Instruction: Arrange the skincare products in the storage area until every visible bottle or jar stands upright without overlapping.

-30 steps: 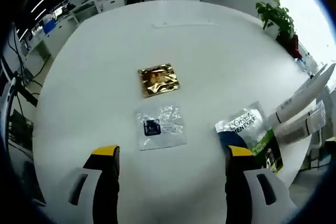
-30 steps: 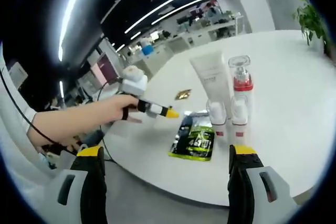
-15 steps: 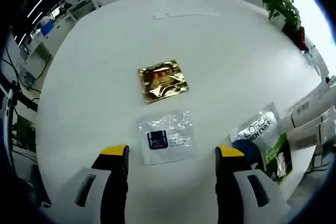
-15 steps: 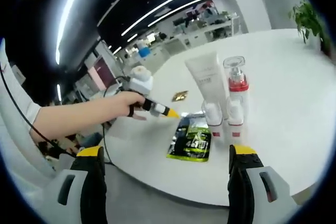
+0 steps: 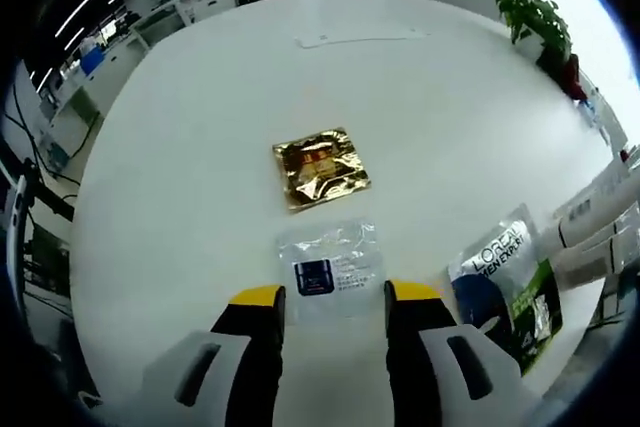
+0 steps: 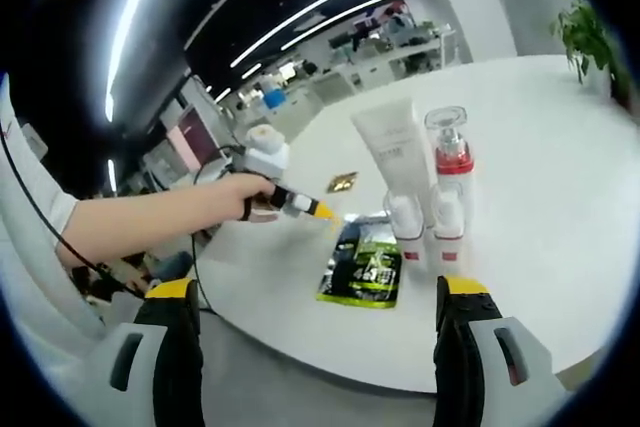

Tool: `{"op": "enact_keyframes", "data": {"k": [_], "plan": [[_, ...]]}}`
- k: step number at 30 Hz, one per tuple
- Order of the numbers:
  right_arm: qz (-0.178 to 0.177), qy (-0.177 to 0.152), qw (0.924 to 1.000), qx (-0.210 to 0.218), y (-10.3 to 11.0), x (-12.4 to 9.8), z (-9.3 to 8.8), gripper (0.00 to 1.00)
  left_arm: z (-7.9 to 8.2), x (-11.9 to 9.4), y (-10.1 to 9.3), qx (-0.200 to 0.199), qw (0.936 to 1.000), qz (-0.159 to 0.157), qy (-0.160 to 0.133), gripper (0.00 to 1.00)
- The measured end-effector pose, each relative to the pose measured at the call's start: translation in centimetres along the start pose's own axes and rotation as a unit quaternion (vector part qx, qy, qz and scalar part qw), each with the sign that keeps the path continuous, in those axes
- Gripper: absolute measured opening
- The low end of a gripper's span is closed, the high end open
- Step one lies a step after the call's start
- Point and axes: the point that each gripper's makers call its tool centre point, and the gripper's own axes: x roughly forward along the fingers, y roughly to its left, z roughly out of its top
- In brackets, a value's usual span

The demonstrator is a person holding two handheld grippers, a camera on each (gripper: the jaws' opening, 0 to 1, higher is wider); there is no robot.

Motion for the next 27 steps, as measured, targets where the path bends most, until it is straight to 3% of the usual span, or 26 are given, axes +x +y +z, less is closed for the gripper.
{"op": "enact_keyframes", "data": {"k": [17, 27], "plan": [[0.018, 0.001, 0.9997, -0.015, 0.8, 0.1, 0.0, 0.97, 0.2, -3.5, -0.7, -0.018, 0.9994, 0.011, -0.026, 0.42], [0.016, -0.001, 0.9992, -0.036, 1.0, -0.1, 0.1, 0.97, -2.2, -5.3, -2.4, -0.024, 0.9994, 0.009, -0.025, 0.42]]}}
